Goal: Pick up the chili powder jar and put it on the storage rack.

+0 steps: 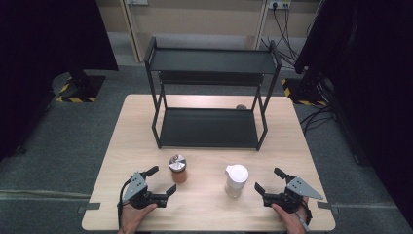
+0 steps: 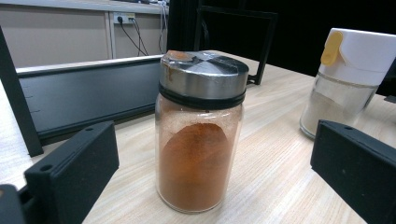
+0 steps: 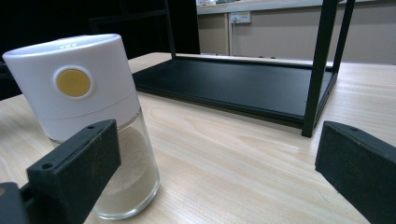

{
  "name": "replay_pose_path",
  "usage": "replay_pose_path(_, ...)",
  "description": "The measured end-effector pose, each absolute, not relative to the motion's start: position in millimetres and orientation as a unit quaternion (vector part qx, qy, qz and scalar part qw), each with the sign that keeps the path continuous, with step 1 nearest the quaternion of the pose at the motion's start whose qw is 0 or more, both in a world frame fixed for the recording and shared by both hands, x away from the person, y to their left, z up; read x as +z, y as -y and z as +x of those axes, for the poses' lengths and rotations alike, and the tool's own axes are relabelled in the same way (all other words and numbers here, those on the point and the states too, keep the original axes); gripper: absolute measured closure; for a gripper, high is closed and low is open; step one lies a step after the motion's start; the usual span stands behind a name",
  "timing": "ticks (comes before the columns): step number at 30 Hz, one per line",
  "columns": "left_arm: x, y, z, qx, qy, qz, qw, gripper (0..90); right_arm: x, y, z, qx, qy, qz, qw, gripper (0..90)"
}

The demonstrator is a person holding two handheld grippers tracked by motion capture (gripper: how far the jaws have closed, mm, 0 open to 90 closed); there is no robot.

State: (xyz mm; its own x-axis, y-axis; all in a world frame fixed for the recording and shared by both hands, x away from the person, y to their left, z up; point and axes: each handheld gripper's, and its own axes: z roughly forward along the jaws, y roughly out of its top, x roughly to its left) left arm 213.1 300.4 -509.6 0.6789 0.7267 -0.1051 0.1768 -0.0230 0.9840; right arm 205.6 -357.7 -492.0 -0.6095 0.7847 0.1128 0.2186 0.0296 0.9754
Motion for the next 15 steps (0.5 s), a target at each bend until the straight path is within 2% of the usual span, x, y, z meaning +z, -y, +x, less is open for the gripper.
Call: replay_pose_path(15, -510.5, -298.3, 214.5, 0.221, -0.335, 0.678, 0.616, 0.0, -492.7, 357.7, 205.5, 0.59, -0.675, 0.372, 0.24, 0.5)
